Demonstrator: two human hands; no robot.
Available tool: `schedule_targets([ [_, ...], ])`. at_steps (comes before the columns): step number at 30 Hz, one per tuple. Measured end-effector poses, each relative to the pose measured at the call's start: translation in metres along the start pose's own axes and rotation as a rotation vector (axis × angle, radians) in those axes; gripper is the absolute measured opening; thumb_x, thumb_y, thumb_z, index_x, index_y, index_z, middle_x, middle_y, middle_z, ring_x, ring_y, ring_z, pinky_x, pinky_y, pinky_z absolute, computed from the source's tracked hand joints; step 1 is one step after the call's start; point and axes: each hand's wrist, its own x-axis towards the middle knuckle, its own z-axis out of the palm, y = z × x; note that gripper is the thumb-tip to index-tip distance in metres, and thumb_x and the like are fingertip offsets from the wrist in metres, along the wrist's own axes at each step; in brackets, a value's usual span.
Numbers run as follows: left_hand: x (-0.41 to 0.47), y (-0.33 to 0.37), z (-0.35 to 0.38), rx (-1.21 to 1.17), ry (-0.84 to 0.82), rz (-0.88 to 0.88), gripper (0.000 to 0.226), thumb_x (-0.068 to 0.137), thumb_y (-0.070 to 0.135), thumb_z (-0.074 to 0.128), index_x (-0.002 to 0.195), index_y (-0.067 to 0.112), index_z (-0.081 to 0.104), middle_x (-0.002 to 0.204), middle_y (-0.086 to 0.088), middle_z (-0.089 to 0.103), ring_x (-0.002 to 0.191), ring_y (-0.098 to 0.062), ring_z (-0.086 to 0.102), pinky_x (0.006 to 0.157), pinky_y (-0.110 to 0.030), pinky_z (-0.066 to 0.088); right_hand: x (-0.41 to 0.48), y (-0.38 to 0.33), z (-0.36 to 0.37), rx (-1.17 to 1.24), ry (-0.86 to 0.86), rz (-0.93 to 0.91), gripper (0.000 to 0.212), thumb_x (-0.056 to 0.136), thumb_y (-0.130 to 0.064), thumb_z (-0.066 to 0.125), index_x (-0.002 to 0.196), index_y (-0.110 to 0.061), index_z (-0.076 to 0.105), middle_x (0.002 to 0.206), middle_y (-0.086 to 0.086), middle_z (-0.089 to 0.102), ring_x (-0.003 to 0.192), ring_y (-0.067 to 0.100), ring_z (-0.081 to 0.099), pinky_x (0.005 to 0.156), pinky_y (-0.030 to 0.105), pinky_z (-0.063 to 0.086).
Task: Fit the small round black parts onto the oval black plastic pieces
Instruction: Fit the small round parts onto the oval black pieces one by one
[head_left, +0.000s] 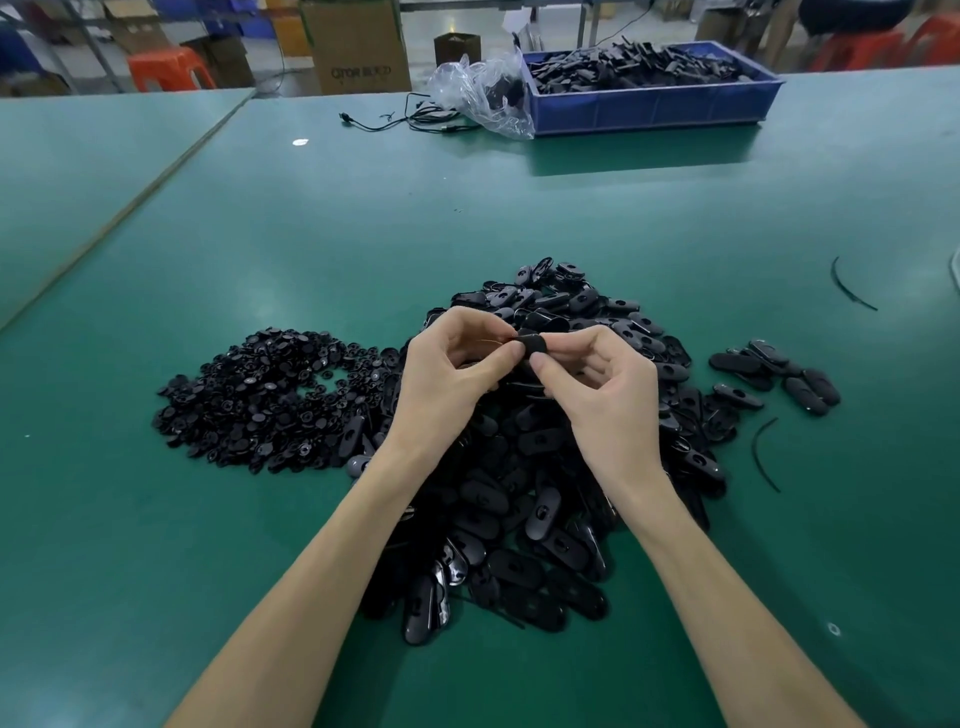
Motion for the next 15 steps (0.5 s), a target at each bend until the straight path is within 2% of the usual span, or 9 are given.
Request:
schedule_targets([
  [3, 0.0, 0.001, -0.003, -0.06, -0.058, -0.031, 0.02, 0.091, 0.008, 0.077, 0.111, 0.008, 0.073, 0.102, -0.004, 0.079, 0.085, -0.006, 0.071, 0.068, -0.015, 0.051, 0.001, 0.0, -0.002, 0.052, -0.005, 0.027, 0.015, 0.09, -0.009, 0.081, 0.098, -0.02, 0.075, 0.096, -0.001, 0.08, 0.092, 0.018, 0.077, 0.085, 0.04, 0.063],
  [5, 0.0, 0.001, -0.006, -0.081, -0.097, -0.039, 0.019, 0.092, 0.01, 0.077, 0.11, 0.009, 0.076, 0.1, -0.003, 0.079, 0.084, -0.006, 0.072, 0.068, -0.013, 0.049, 0.001, 0.0, -0.003, 0.082, -0.013, 0.039, 0.014, 0.091, -0.008, 0.08, 0.1, -0.017, 0.075, 0.097, 0.002, 0.08, 0.094, 0.02, 0.077, 0.085, 0.04, 0.062],
  [9, 0.002, 0.002, -0.011, -0.087, -0.116, -0.046, 0.013, 0.09, 0.012, 0.079, 0.103, 0.013, 0.08, 0.095, -0.008, 0.08, 0.084, -0.016, 0.073, 0.063, -0.02, 0.051, 0.002, 0.001, -0.003, 0.115, -0.039, 0.044, 0.013, 0.092, -0.008, 0.079, 0.102, -0.016, 0.075, 0.098, 0.002, 0.08, 0.094, 0.018, 0.078, 0.081, 0.03, 0.061],
  [15, 0.003, 0.001, -0.009, -0.061, -0.13, -0.054, 0.011, 0.086, 0.011, 0.082, 0.097, 0.013, 0.08, 0.08, -0.006, 0.077, 0.078, -0.015, 0.07, 0.065, -0.022, 0.054, 0.002, 0.005, -0.001, 0.013, -0.047, 0.043, 0.014, 0.09, -0.023, 0.079, 0.102, -0.025, 0.07, 0.096, -0.005, 0.077, 0.092, 0.015, 0.074, 0.084, 0.044, 0.062],
])
